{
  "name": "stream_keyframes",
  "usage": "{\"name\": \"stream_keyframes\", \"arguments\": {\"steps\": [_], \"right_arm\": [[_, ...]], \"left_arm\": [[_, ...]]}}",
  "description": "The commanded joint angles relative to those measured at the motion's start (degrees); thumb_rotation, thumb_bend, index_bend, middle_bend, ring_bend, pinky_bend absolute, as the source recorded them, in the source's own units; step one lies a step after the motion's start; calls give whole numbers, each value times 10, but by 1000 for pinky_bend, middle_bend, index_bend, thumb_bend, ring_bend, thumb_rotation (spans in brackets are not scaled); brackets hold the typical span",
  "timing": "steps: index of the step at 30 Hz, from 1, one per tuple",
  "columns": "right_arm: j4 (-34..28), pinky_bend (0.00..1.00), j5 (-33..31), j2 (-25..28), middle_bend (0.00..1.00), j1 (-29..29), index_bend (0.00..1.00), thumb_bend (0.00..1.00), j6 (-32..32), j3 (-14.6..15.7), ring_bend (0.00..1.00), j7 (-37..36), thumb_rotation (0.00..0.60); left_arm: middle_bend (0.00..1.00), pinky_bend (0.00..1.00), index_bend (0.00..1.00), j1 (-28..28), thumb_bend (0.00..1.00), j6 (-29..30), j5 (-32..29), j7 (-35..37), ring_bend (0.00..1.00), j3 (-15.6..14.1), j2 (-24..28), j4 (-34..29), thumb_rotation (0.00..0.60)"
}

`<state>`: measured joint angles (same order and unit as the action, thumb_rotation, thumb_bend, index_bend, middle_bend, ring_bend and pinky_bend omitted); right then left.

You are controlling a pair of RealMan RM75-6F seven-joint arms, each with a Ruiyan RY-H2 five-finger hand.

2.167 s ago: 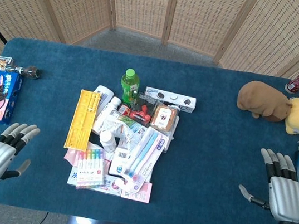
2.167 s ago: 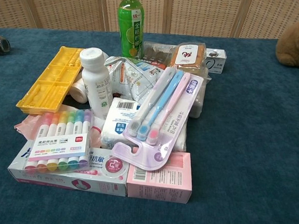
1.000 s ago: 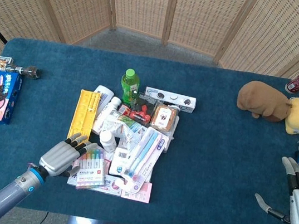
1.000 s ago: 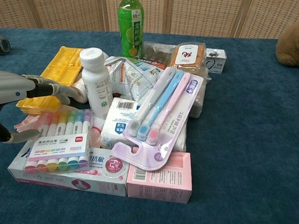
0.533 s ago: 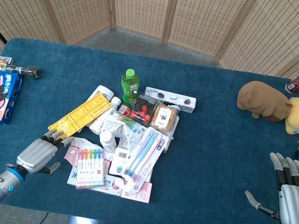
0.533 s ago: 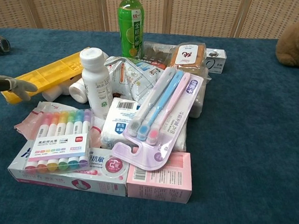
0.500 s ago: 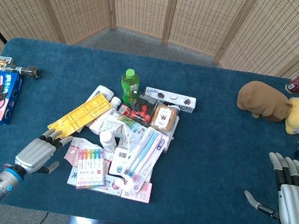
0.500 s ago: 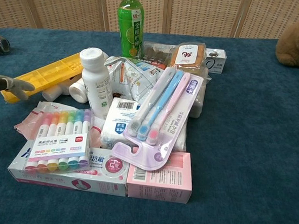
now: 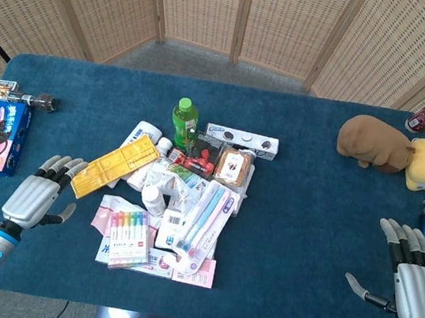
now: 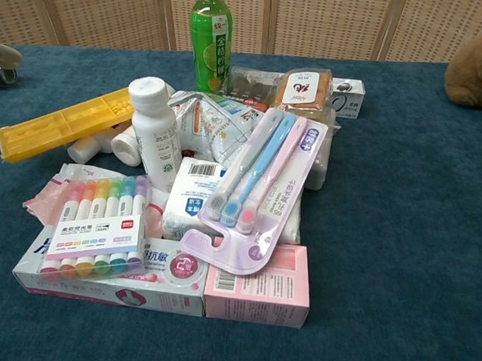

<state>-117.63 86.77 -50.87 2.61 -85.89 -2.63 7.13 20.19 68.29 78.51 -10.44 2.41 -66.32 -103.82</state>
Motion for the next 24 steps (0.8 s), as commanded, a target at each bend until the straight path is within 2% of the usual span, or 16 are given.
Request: {"name": "stream_keyframes", "arguments": {"steps": [1,8,14,24], "right_arm": [[0,0,6,4,0,-1,0,220,4,4,0,-13,371],[-1,0,27,15,0,3,0,222,15,11,0,-61,355],[0,0,32,18,0,4,0,224,15,12,0,-73,350],[1,0,35,24,0,3,0,225,18,15,0,-98,345]], "left_arm": [[0,0,0,17,469,-19,-52,-41,0,23,-12,-7,546],[0,0,0,51,345,-52,-153,-95,0,54,-31,-10,508],[0,0,0,80,191,-89,-219,-89,0,74,-42,0,478],[0,0,0,117,162,-139,-297,-58,0,91,-64,47,467]]}}
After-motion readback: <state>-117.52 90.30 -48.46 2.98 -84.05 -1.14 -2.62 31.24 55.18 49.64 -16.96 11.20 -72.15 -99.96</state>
